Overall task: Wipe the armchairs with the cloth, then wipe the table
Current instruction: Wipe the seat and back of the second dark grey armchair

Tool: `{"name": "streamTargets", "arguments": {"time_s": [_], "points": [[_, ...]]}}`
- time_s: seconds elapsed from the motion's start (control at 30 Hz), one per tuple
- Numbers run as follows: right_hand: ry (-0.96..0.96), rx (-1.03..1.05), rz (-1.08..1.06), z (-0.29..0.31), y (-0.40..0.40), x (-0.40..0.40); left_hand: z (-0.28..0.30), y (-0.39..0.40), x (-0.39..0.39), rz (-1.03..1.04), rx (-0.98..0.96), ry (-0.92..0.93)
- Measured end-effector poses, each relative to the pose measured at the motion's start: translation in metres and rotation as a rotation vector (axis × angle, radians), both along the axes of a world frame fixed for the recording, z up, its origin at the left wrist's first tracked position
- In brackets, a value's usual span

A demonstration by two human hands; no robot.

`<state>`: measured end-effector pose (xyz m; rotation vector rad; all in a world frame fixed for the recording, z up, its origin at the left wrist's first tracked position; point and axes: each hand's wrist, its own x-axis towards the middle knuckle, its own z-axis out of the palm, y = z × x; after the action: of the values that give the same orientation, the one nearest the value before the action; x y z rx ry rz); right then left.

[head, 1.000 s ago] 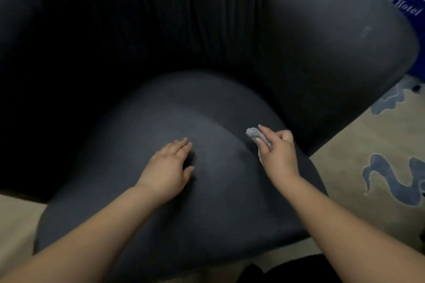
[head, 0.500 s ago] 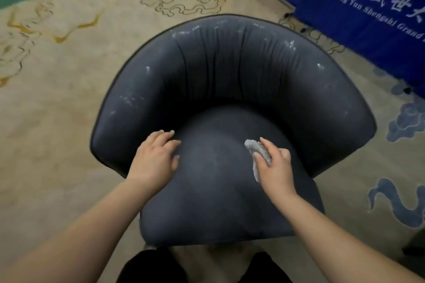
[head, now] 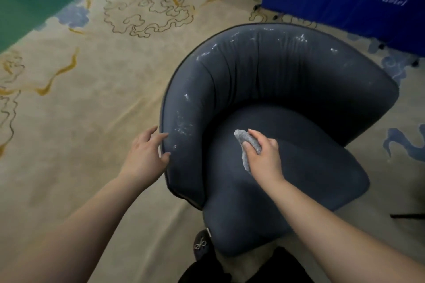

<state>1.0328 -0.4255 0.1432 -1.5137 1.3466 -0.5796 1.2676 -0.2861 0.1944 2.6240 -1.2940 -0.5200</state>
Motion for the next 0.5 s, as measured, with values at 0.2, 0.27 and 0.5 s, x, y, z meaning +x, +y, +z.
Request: {"name": "streamTargets", "arguments": {"time_s": [0.2, 0.27, 0.5], "points": [[-0.080, 0.022, -0.028, 0.005, 0.018, 0.034, -0.003, -0.005, 0.041, -0.085, 0.066, 0.079], [-0.100, 0.022, -0.010, 0.002, 0.019, 0.049, -0.010, -0.011, 0.051, -0.090, 0.057, 0.092], [-0.127, 0.010, -0.087, -0.017, 0.027, 0.113, -0.034, -0.048, 0.098, -0.288, 0.091, 0.148]]}}
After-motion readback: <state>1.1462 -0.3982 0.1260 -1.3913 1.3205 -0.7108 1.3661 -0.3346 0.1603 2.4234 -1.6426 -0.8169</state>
